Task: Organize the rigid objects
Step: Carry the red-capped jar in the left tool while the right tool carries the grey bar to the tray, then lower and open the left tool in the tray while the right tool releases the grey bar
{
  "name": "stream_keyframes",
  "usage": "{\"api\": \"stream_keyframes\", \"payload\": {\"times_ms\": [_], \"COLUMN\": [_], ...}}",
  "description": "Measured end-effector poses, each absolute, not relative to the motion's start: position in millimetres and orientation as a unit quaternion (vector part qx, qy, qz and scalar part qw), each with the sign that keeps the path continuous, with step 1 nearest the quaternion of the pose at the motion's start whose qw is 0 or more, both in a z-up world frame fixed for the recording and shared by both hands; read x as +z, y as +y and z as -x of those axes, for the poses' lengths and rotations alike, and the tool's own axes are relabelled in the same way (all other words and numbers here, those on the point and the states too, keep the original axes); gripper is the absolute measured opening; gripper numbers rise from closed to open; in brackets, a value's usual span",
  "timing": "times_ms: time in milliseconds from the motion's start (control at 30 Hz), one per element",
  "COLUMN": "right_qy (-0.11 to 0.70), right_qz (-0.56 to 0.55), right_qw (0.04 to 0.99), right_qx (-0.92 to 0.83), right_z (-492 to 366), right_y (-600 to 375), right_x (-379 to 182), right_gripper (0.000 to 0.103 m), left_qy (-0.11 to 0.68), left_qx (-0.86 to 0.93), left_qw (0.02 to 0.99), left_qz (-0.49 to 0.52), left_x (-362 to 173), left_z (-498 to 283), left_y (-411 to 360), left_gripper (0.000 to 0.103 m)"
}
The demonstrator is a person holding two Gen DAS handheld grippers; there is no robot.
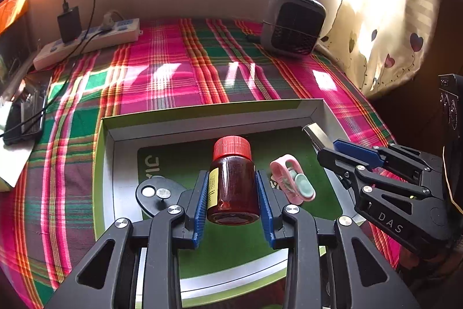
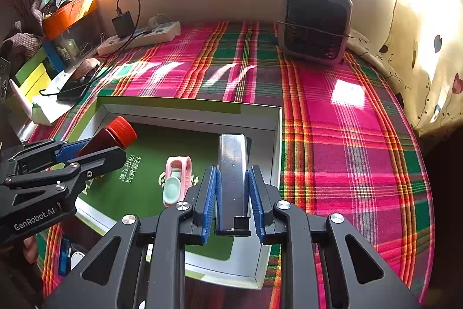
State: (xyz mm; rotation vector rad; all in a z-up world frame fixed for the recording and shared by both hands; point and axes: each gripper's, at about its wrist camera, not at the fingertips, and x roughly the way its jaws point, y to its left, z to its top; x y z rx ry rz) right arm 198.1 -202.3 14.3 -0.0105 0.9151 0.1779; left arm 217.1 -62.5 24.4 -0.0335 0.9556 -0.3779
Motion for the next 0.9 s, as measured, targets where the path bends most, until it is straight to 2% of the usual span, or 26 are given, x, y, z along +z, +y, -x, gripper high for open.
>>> {"api": "stream_keyframes", "payload": {"times_ms": [900], "right_qy": [0.453], "right_qz": [0.019], "right_qw": [0.887], "right_qx": [0.088], "right_z": [-214.0], "right_y": [-192.1], "right_x": [-2.8], "right_gripper": [0.024], "left_qy": [0.468], "left_qx": [-0.176], "left_qw": [0.866], "left_qz": [0.002], "left_x": [10.1], "left_z": [-229.8], "left_y": [-72.4], "left_gripper": [0.031]}}
